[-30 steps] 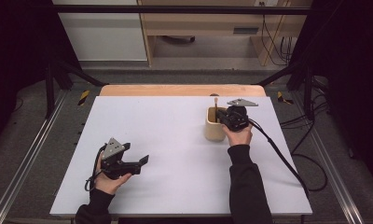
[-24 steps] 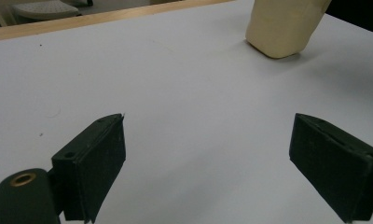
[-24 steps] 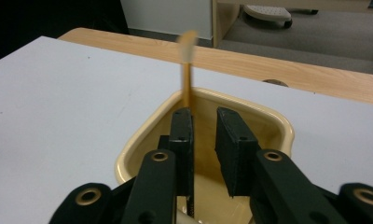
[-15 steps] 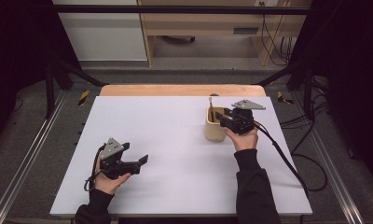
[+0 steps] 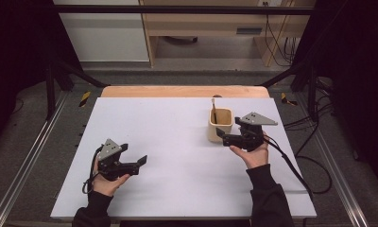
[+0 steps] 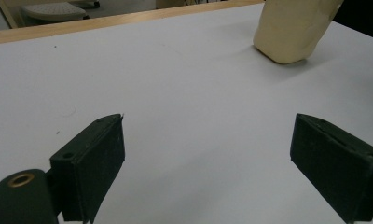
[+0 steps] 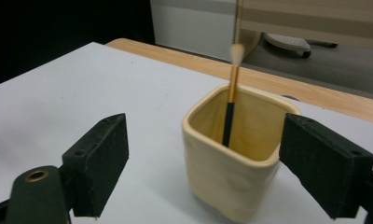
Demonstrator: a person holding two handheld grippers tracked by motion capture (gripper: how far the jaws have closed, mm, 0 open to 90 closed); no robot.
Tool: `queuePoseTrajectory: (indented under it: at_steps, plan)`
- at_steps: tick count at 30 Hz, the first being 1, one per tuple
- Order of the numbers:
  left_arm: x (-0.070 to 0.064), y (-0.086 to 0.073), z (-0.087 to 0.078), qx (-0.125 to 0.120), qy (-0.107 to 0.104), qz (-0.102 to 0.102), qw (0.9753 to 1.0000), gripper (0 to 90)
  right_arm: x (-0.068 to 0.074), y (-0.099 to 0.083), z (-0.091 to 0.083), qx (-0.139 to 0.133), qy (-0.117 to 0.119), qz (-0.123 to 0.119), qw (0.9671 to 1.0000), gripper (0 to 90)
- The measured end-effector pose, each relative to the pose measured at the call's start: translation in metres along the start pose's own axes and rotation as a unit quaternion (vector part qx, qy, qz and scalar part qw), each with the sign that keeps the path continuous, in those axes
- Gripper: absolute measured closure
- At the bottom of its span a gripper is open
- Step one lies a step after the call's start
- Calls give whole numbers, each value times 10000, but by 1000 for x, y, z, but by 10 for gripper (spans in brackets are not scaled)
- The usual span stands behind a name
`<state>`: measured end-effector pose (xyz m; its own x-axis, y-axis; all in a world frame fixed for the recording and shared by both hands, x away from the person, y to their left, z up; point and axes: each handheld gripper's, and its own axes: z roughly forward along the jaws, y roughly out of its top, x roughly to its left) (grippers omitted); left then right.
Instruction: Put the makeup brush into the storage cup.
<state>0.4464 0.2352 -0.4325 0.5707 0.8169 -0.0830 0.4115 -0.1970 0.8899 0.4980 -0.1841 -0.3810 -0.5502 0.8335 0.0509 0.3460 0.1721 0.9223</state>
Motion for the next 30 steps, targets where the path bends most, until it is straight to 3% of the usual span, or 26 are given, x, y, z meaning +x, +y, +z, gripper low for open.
queuePoseTrajectory:
  at_steps: [17, 30]
  plan:
    - [6, -2, -2, 80, 77, -25, 9999, 80, 7, -37, -27, -57, 260, -84, 9996, 72]
    - [8, -5, -4, 132, 76, -46, 9999, 77, 0, -60, -36, 63, 161, -74, 9998, 43]
